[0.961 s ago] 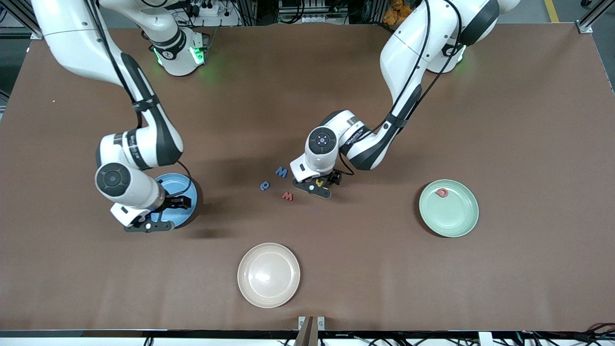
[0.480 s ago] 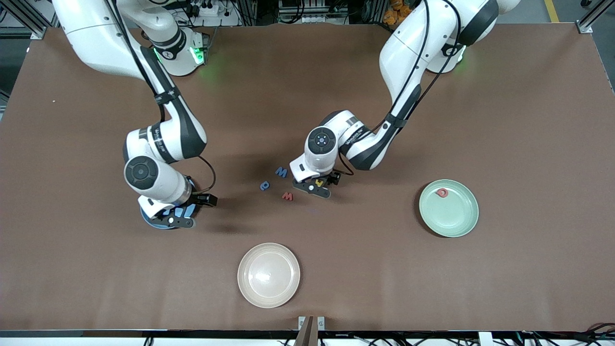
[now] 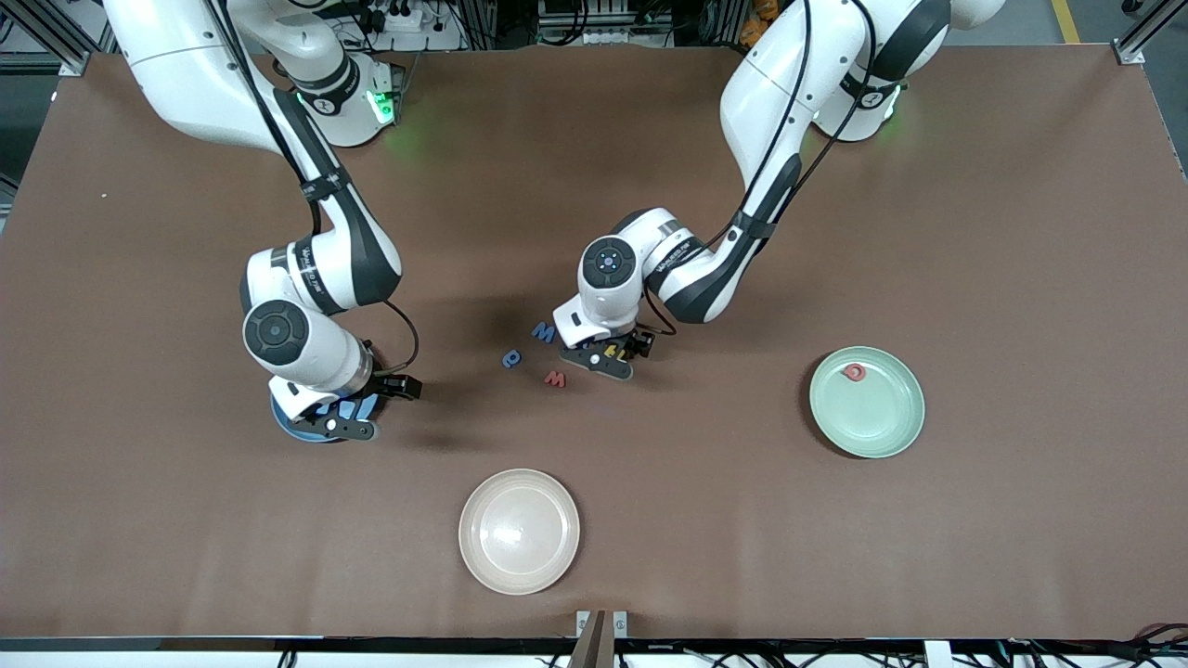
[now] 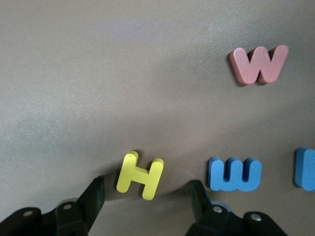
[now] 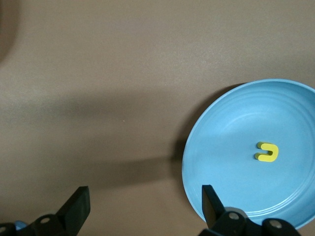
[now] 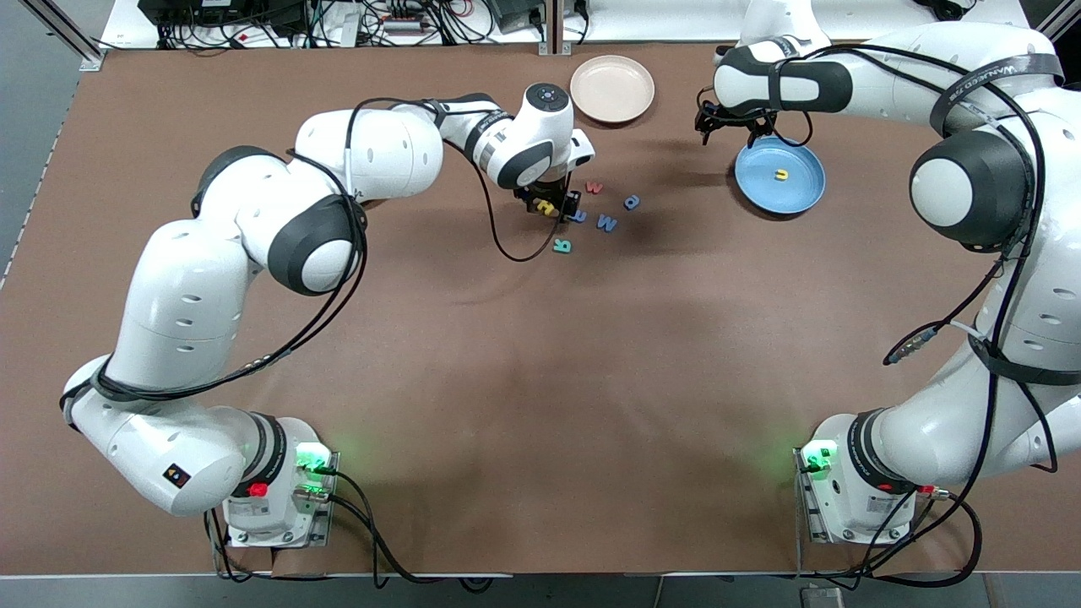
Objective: Sort upper and lower case letters into plates
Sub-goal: 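Carry the yellow H toward the green plate while the right gripper grasps the blue a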
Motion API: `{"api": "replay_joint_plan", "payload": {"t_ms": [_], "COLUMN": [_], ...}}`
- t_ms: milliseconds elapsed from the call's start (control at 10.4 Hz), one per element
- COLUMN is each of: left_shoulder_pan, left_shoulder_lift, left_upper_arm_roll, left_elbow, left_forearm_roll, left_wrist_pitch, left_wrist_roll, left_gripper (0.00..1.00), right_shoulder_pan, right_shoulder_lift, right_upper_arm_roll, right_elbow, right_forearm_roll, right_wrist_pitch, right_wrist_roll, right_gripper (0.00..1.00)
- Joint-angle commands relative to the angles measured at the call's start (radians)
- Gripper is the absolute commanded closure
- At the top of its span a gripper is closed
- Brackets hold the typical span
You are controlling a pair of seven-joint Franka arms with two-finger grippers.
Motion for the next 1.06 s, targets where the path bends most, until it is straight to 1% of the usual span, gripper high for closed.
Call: {"api": "replay_joint_plan", "payload": {"t_ms": [0, 96, 384, 480, 576, 768, 864, 961], "left_shoulder_pan": [-0.008, -0.007, -0.005, -0.005, -0.005, -0.005, -0.005, -0.005], "left_shoulder_lift": [0.016, 0.015, 0.015, 0.015, 0.015, 0.015, 0.015, 0.013], "left_upper_arm_roll": [0.015, 0.015, 0.013, 0.013, 0.013, 0.013, 0.015, 0.015], "left_elbow": [0.021, 0.021, 0.021, 0.021, 0.021, 0.021, 0.021, 0.021], "left_forearm_roll": [0.027, 0.025, 0.023, 0.023, 0.022, 0.022, 0.022, 0.02], "left_wrist_pitch": [0.004, 0.004, 0.004, 0.004, 0.004, 0.004, 0.004, 0.004], "left_wrist_roll": [-0.035, -0.035, -0.035, -0.036, -0.036, -0.038, -0.052, -0.069], "left_gripper": [0.29, 0.3, 0.44, 0.54, 0.61, 0.72, 0.79, 0.84], "right_shoulder_pan": [-0.004, -0.004, -0.004, -0.004, -0.004, -0.003, -0.003, 0.006], "right_shoulder_lift": [-0.002, -0.002, -0.002, -0.002, -0.002, -0.002, -0.002, 0.0], "right_upper_arm_roll": [0.003, 0.003, 0.003, 0.003, 0.004, 0.003, 0.004, 0.004], "right_elbow": [0.003, 0.002, 0.004, 0.004, 0.004, 0.004, 0.006, 0.007], "right_forearm_roll": [0.017, 0.016, 0.017, 0.017, 0.017, 0.019, 0.02, 0.036], "right_wrist_pitch": [0.003, 0.003, 0.003, 0.003, 0.003, 0.003, 0.005, 0.005], "right_wrist_roll": [0.011, 0.011, 0.011, 0.011, 0.011, 0.014, 0.038, 0.075], "right_gripper": [0.0, 0.0, 0.0, 0.0, 0.0, 0.0, 0.0, 0.0]}}
